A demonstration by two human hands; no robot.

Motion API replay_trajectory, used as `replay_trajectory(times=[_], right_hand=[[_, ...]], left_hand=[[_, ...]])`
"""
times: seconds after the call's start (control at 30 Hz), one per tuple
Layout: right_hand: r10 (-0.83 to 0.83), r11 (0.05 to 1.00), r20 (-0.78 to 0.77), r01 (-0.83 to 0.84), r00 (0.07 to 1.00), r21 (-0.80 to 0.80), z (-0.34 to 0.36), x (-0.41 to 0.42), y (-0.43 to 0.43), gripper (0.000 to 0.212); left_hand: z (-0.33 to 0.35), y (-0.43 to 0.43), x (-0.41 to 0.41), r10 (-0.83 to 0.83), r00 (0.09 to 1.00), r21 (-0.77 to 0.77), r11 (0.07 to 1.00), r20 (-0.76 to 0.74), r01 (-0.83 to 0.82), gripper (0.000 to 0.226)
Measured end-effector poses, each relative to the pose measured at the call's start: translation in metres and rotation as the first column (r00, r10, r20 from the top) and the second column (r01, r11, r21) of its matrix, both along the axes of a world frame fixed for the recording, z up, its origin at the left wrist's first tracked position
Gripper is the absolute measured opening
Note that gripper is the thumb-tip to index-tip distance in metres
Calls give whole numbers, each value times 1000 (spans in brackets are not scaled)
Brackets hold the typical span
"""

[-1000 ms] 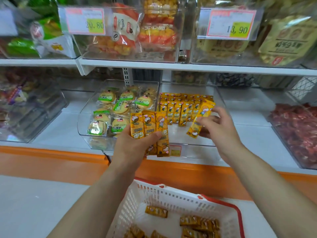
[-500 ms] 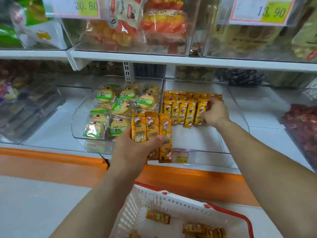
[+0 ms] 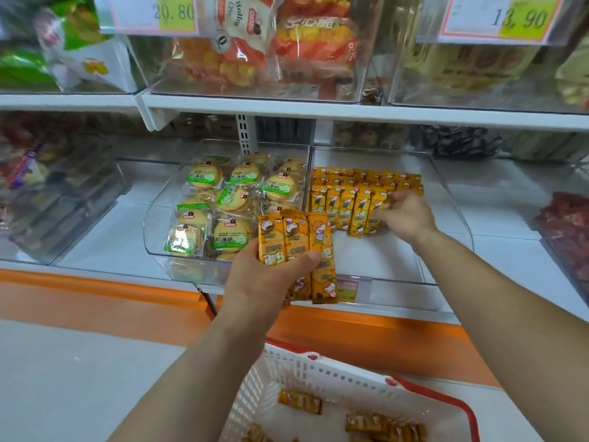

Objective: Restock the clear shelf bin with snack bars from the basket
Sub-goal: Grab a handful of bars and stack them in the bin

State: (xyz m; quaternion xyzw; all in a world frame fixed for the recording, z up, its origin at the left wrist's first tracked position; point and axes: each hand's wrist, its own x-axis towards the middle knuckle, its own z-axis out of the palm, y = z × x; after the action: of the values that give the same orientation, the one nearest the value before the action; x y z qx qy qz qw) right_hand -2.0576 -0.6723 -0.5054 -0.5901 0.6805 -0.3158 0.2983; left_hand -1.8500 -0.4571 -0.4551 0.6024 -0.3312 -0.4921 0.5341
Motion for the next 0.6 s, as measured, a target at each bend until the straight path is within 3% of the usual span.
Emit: replay_trajectory(times=[0.1, 0.17, 0.27, 0.33, 0.4, 0.53, 0.6], right_hand=[[-30, 993, 74, 38, 997, -112, 23, -1, 35, 51], [44, 992, 199, -20, 979, -122, 40, 1, 70, 41], [247, 962, 484, -274, 840, -15, 57, 6, 131, 24], [313, 911, 590, -412, 744, 36, 62, 11, 162, 28], [355, 884, 579, -466, 734, 48, 65, 17, 178, 33], [450, 872, 413, -489, 791, -14, 71, 15, 180, 29], [425, 877, 444, -481, 789, 15, 74, 7, 176, 26]], left_hand=[[0, 3, -3, -17, 999, 11, 1000, -40, 18, 35], [-2, 5, -5, -32, 997, 18, 999, -69, 34, 33], [-2, 10, -10, -72, 991, 22, 997, -111, 74, 34], [-3, 14, -16, -106, 987, 22, 994, -120, 110, 38], [-4, 17, -22, -143, 983, 16, 989, -115, 146, 38], [-5, 20, -30, -185, 979, 13, 982, -83, 187, 28], [-6, 20, -32, -190, 980, 21, 981, -61, 192, 23]])
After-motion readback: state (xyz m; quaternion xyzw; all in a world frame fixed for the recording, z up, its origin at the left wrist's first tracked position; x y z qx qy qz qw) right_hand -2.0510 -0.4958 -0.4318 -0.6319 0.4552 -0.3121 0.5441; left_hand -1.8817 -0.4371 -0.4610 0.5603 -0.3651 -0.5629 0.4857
